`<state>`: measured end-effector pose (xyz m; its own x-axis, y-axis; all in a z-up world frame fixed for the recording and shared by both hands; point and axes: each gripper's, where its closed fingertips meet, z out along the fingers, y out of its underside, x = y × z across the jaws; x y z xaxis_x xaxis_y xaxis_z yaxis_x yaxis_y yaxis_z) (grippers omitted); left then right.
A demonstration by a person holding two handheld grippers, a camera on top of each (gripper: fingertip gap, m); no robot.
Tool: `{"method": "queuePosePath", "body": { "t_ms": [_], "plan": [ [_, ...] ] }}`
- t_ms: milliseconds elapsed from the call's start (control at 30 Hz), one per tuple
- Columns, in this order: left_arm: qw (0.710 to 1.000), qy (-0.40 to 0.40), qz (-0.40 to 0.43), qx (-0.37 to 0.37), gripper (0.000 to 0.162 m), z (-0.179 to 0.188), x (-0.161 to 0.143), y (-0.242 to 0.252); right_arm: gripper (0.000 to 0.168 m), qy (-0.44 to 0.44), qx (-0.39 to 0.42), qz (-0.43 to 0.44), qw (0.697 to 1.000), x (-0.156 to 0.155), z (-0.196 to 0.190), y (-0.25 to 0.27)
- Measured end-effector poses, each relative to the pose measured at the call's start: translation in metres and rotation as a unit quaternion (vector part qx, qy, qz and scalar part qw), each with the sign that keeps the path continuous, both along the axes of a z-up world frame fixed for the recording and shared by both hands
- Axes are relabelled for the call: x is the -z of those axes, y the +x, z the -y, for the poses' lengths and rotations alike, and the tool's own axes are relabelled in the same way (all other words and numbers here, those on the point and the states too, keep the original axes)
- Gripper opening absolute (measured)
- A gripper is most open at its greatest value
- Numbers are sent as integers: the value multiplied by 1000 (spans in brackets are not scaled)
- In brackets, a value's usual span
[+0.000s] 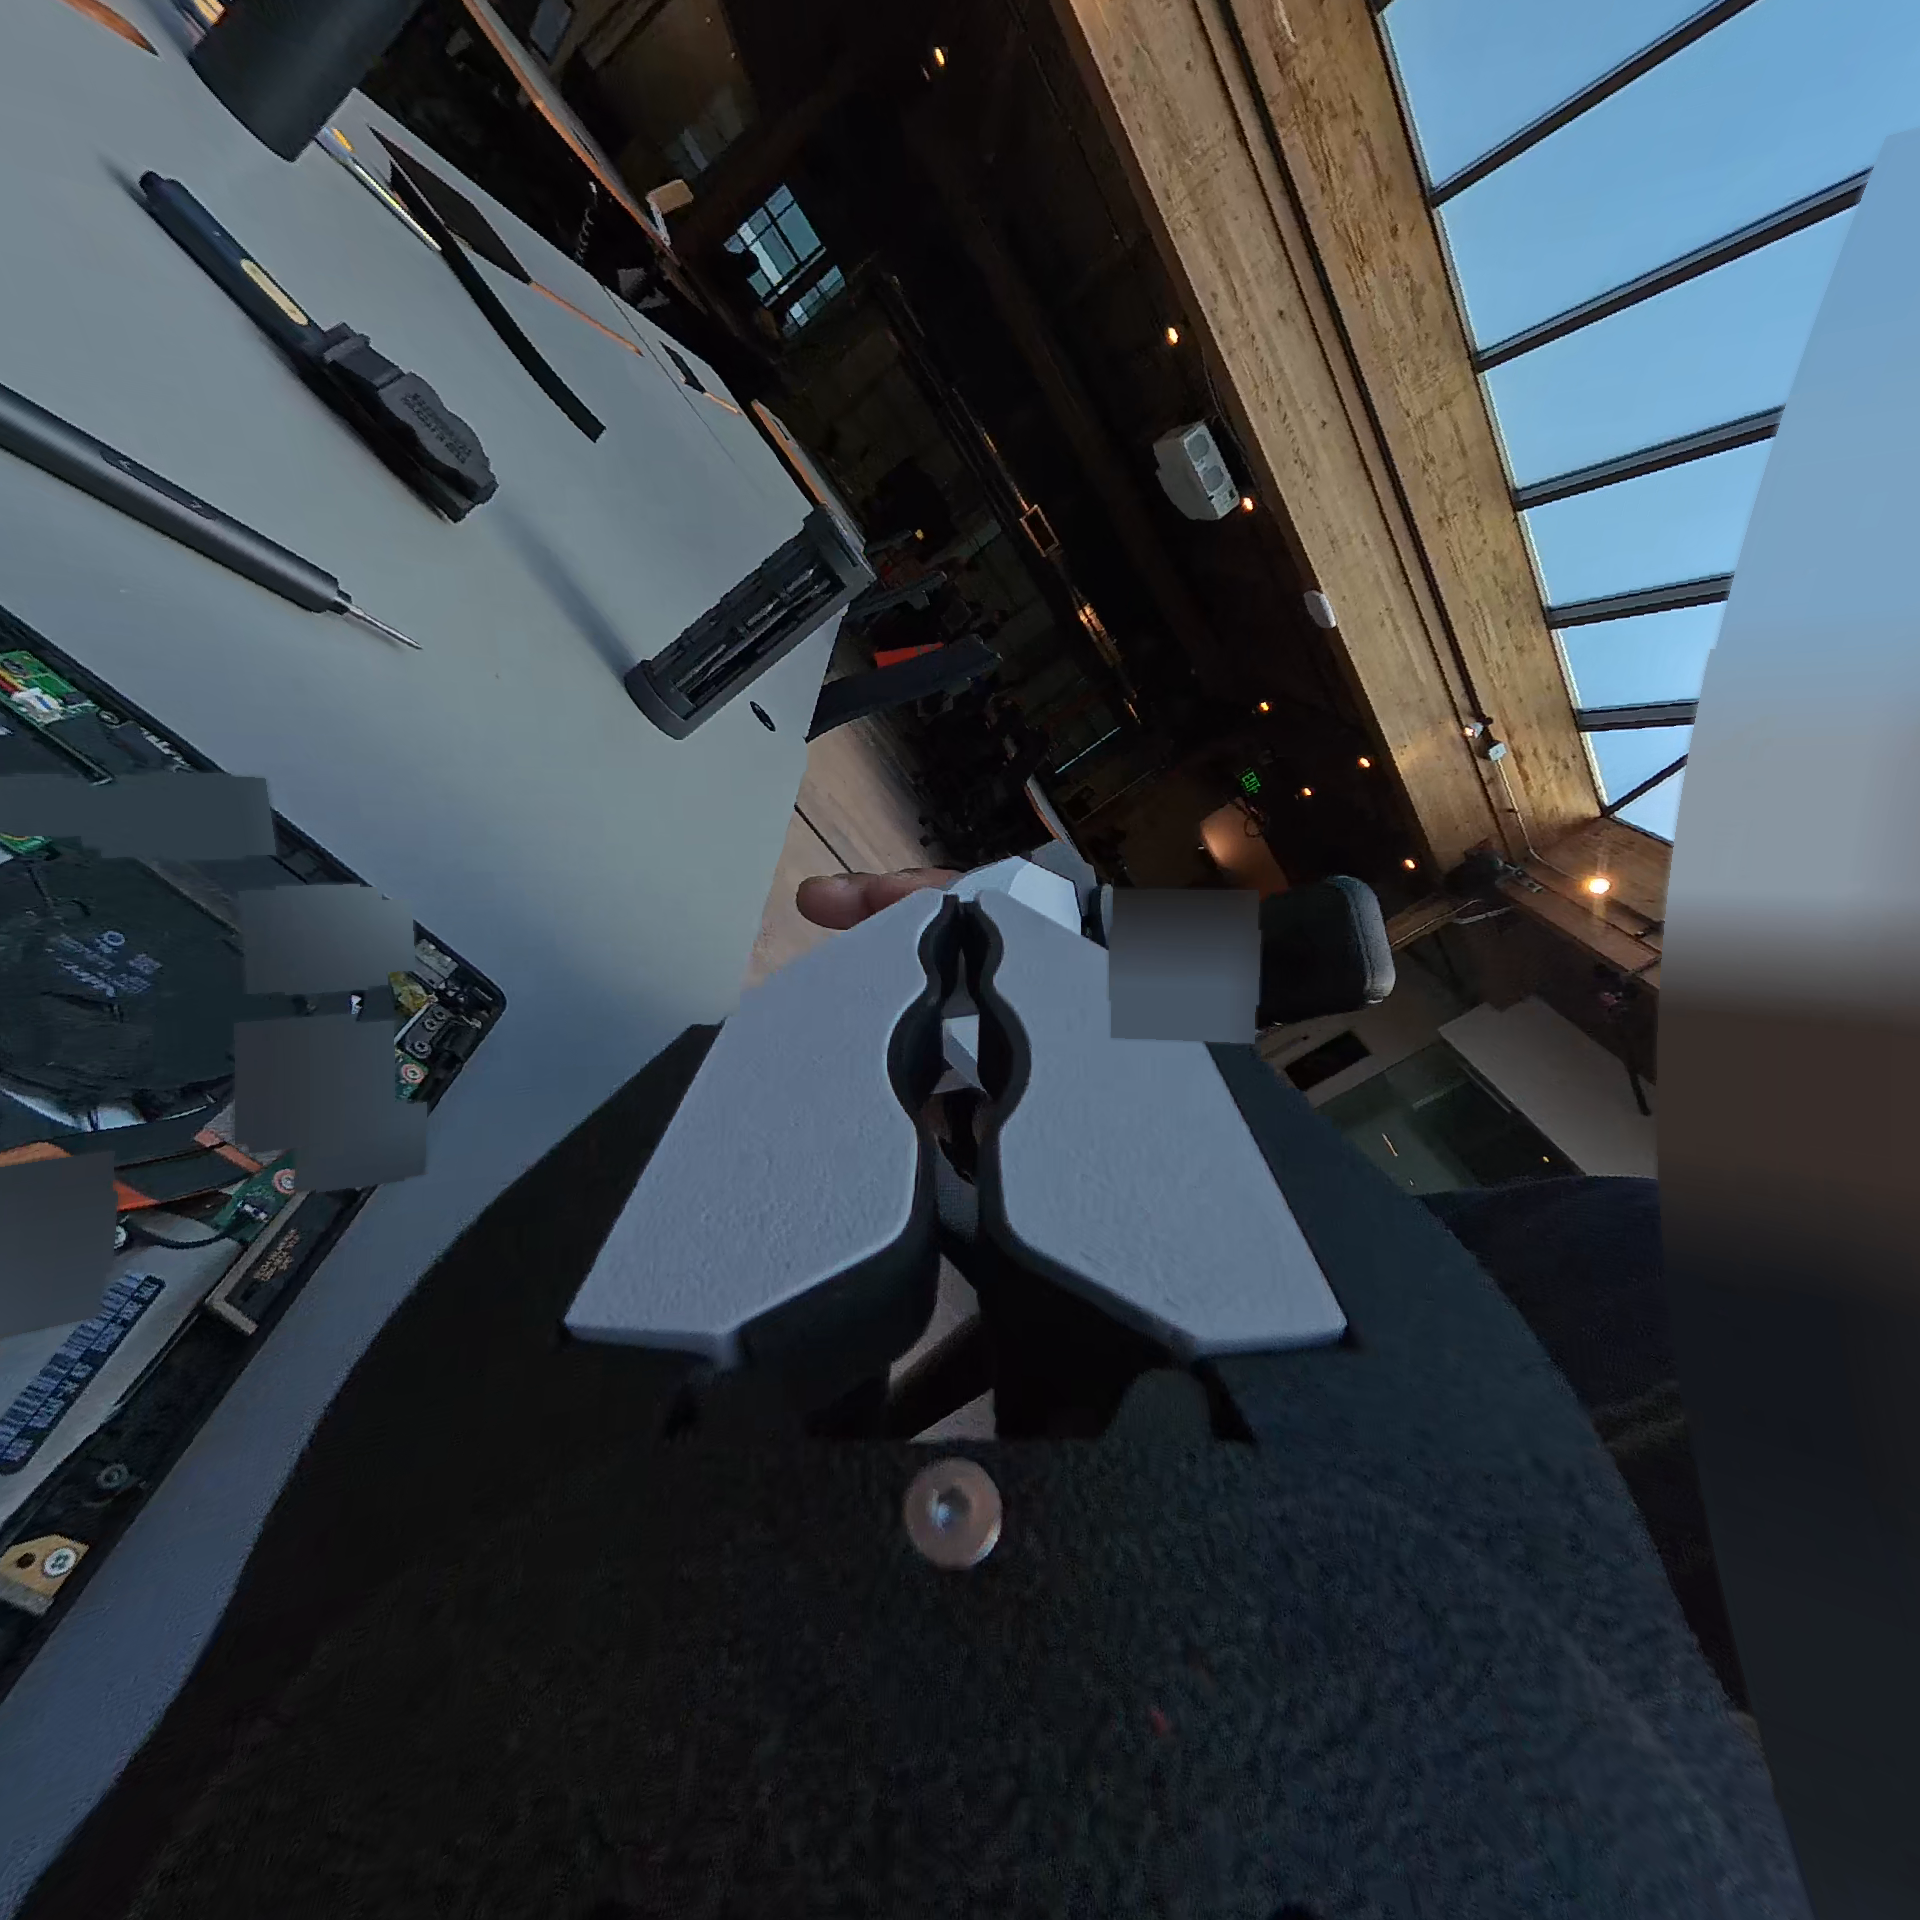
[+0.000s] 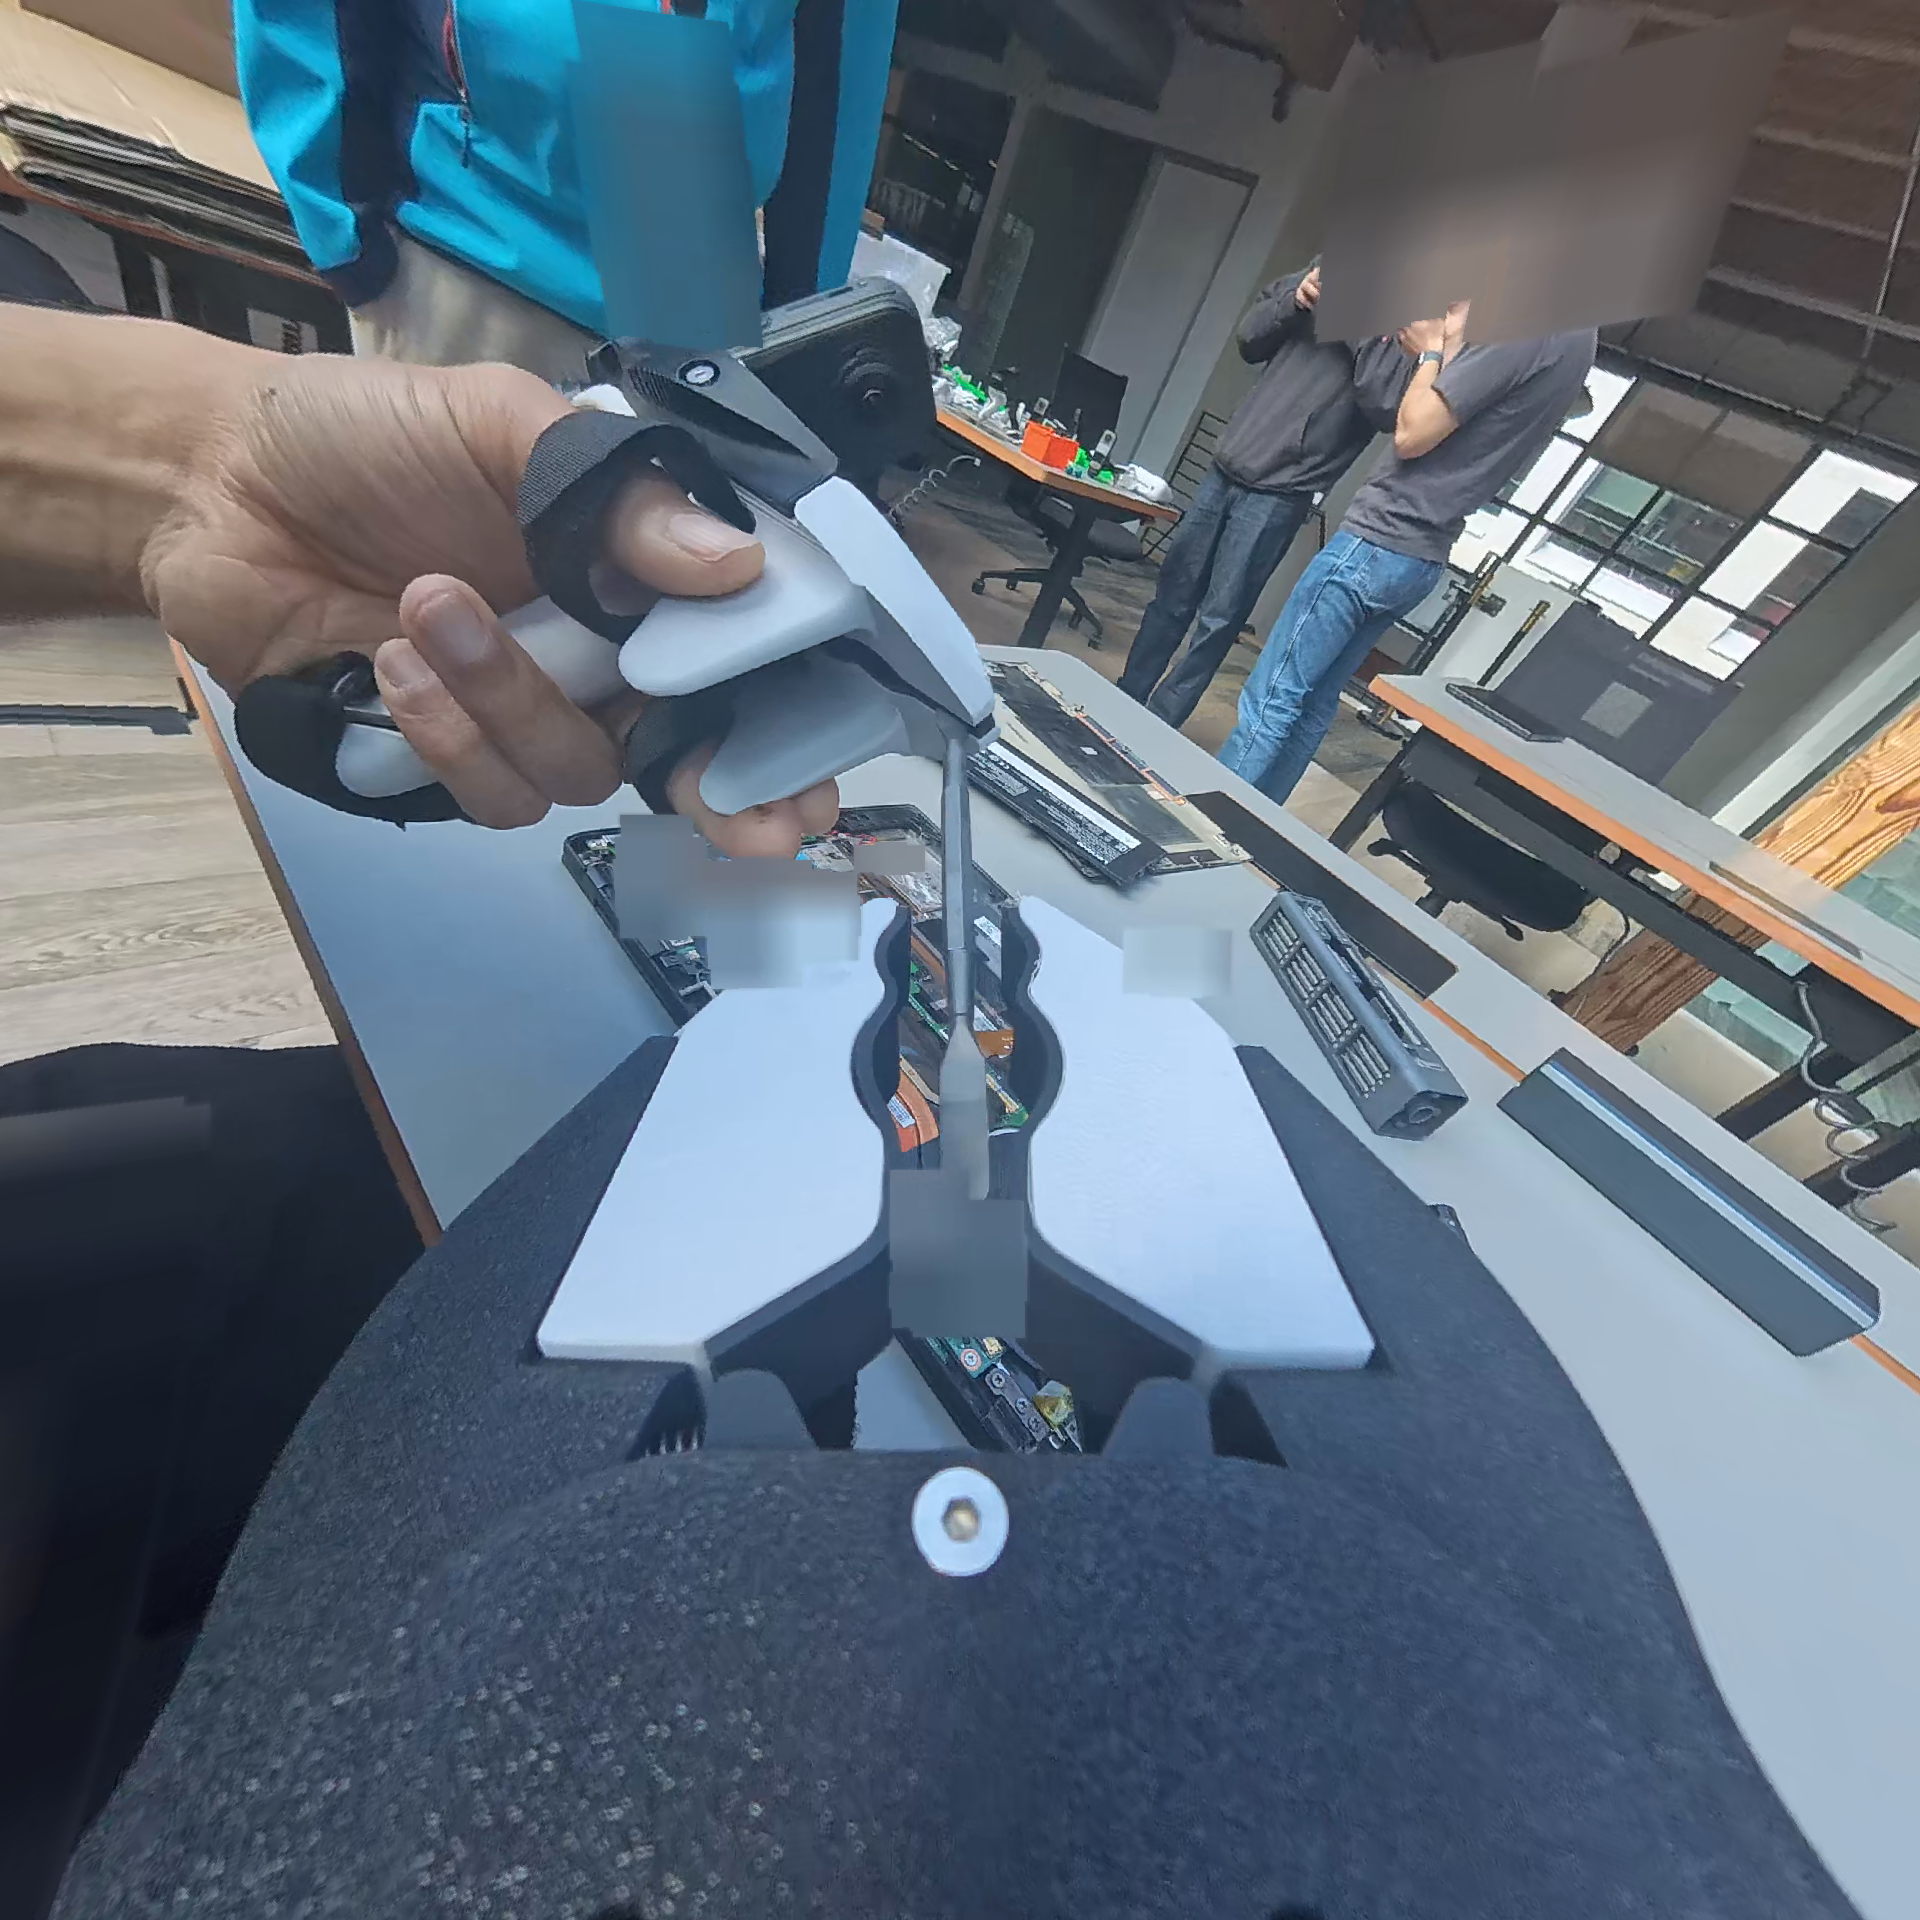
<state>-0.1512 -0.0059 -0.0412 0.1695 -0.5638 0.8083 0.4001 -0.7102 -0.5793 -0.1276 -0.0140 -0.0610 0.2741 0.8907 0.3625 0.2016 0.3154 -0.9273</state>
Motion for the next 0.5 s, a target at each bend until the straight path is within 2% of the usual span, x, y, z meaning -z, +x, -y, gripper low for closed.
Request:
{"method": "queuePosePath", "body": {
  "t_ms": [267,500],
  "plan": [
    [997,-34,63,29,0,4,-7,6,9,14,-9,-34,999,-13,4,4],
    [993,-57,93,48,0,7,-9,10,10,21,-20,-50,998,-20,9,5]
  ]
}}
